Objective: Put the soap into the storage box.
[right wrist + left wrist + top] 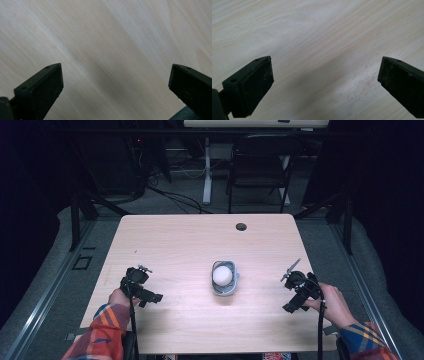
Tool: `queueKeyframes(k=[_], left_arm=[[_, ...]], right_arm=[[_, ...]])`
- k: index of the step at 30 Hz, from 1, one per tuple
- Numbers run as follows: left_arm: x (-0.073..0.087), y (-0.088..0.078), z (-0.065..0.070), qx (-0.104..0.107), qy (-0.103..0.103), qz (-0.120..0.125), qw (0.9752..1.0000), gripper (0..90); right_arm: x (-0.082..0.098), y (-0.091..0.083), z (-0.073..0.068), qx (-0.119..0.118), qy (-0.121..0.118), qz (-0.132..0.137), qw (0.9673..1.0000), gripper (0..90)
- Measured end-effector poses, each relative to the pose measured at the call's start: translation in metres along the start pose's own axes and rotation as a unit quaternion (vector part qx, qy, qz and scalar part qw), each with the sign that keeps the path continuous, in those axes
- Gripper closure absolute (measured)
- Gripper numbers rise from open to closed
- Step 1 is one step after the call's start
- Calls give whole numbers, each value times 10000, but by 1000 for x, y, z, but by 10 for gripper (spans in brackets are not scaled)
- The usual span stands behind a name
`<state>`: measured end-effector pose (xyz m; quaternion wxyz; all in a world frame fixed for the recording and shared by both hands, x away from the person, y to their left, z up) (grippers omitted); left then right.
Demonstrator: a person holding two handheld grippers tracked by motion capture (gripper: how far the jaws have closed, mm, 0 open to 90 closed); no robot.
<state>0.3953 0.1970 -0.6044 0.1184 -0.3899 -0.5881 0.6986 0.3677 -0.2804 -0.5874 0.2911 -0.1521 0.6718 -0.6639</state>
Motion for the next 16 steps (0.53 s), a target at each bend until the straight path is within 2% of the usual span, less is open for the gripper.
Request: queueKeyframes(k=[1,3,5,6,7,9,10,12,16], left_arm=[[0,0,0,1,3,2,10000,1],[0,0,0,9,0,8,10000,1],[0,0,0,14,3,7,10000,1],[0,0,0,26,9,7,10000,1],[0,1,0,37,9,5,10000,1],[0,1,0,40,28,10,10000,1],[0,1,0,42,31,10,10000,1],[0,0,1,37,26,13,10000,1],[0,0,1,37,32,16,10000,1]], right_arm=[[3,1,0,-14,1,-31,10000,0],[10,6,-1,-120,160,17,9998,0],[19,7,4,-29,81,-191,9998,0],[22,11,2,-97,252,-81,9996,0],[26,10,4,-70,124,-203,9997,0],[31,15,4,-75,215,-201,9995,0],[34,16,5,-36,158,-300,9994,0],[36,19,5,-22,235,-302,9993,0],[36,18,7,48,193,-345,9992,0]])
Point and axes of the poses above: each handheld gripper's, and its own axes: y roughly forward along the jaws, x roughly out of its underside, z roughly to its right, the point moved 8 cm from there along y, roughly forward along the jaws, and after that the axes turned 12 degrees about y, right-handed, at the moved point
